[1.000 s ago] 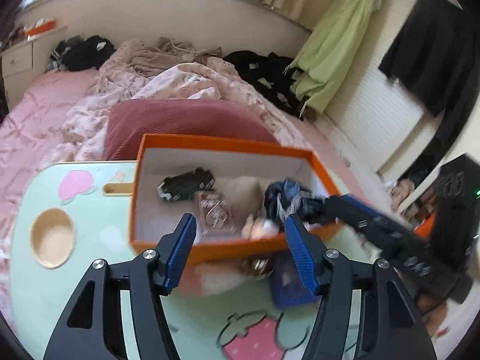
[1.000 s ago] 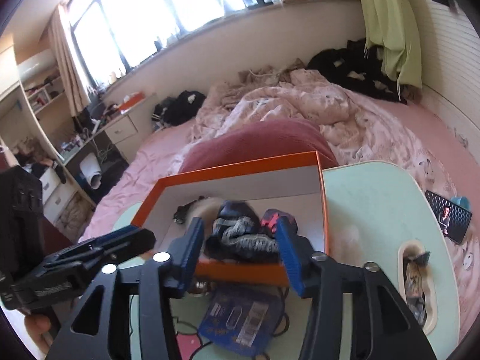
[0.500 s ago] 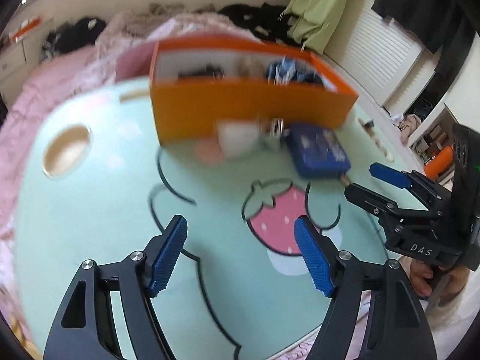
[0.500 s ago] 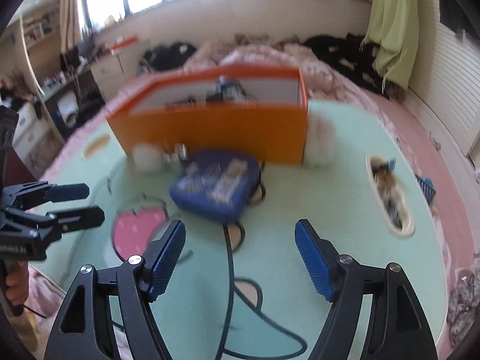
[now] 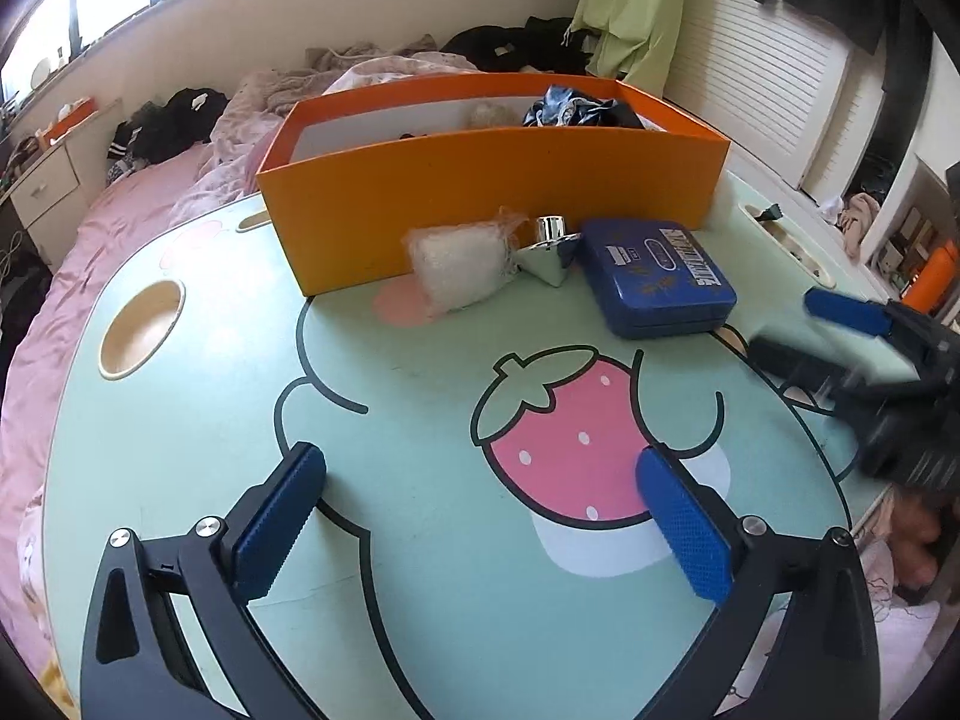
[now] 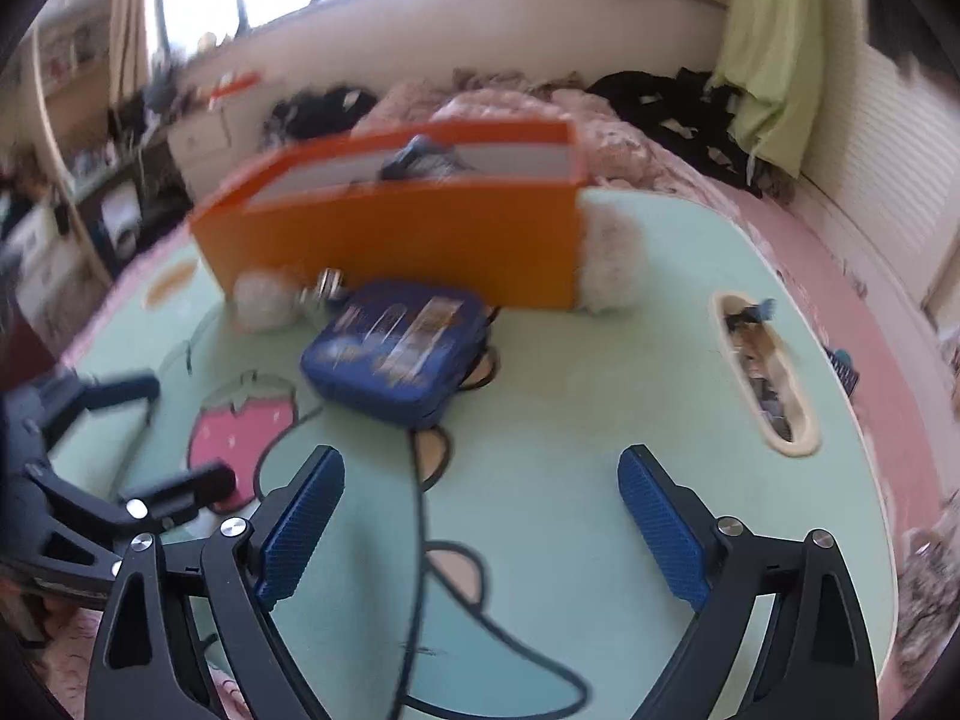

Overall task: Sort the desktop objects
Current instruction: 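Grasp the white pompom with right gripper while left gripper grasps the clear plastic bag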

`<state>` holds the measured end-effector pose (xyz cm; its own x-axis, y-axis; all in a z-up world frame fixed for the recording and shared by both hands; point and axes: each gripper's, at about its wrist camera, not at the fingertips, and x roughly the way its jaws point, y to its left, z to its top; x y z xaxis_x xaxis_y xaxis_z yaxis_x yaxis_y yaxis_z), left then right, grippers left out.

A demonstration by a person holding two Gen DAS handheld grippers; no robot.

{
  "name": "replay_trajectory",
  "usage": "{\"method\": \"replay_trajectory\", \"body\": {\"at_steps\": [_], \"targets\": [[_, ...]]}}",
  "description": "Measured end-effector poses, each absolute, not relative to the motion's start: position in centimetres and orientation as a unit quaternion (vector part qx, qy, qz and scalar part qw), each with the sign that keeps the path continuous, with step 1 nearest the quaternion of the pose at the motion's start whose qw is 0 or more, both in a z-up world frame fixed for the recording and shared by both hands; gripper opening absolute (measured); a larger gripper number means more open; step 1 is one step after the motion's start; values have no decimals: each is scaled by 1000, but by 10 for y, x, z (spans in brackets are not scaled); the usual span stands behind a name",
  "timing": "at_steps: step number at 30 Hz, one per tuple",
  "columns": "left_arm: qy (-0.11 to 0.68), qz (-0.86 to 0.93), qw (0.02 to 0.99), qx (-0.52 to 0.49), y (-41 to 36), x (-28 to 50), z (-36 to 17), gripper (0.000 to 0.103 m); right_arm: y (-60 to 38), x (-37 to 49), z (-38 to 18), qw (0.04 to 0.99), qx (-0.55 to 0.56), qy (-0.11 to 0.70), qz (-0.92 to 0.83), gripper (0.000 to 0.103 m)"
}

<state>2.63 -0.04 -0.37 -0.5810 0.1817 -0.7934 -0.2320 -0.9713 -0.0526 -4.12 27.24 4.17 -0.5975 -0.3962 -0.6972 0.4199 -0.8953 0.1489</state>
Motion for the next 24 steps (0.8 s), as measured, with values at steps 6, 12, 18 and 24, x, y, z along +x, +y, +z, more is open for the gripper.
{"method": "replay_trajectory", "body": {"at_steps": [6,12,18,24], "targets": [[29,889,116,-441,0,28,0,103,304,-93,77,192,357,-15,-914,64],[29,889,116,-441,0,28,0,103,312,-157,58,240,423,-97,-868,35],[29,889,116,-441,1,28,-1,103,317,-187,54,243,441,-174,-846,35],[29,889,116,-442,-1,29,2,103,318,-184,43,264,458,-179,-830,22]]}}
